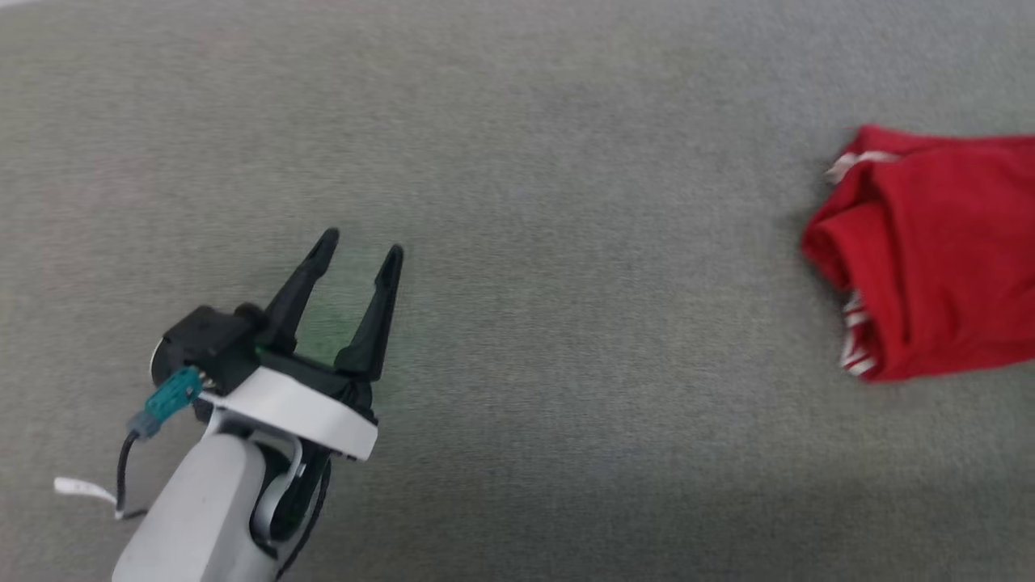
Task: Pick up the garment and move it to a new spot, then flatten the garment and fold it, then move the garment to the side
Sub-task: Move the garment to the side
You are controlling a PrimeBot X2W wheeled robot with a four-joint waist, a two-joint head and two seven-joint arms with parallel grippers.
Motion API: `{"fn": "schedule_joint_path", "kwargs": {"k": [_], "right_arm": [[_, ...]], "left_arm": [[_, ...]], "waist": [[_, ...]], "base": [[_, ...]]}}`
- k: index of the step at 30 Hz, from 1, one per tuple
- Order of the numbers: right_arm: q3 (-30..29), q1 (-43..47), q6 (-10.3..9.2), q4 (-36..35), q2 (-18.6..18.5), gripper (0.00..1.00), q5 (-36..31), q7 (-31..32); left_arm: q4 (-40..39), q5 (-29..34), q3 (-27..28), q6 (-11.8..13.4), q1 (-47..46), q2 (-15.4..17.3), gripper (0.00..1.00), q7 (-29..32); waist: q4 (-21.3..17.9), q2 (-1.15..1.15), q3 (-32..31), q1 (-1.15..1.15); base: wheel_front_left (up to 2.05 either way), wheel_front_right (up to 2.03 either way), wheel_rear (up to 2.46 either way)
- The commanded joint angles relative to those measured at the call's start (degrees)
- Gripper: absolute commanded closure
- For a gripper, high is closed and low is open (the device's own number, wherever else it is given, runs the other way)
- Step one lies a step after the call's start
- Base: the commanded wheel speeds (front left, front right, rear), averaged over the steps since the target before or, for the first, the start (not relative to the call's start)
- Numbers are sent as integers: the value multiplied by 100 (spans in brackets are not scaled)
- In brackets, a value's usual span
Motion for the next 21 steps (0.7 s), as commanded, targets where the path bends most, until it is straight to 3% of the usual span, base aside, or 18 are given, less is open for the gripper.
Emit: {"fn": "schedule_joint_path", "kwargs": {"k": [1, 16, 21], "right_arm": [[-13, -92, -28, 18, -6, 100, -24, -49], [195, -1173, -29, 1196, -167, 100, -1798, -1564], [129, -1488, -28, 1746, 50, 100, -2434, -1912]], "left_arm": [[-2, 57, -13, -17, -105, 41, 0, -28], [119, -45, -910, -17, -1235, 228, 0, -29], [141, -76, -976, -17, -1419, 237, 0, -29]], "waist": [[-143, 0, 142, 0], [-752, 0, 795, 0], [-790, 0, 946, 0]], "base": [[0, 0, 0], [0, 0, 0], [0, 0, 0]]}}
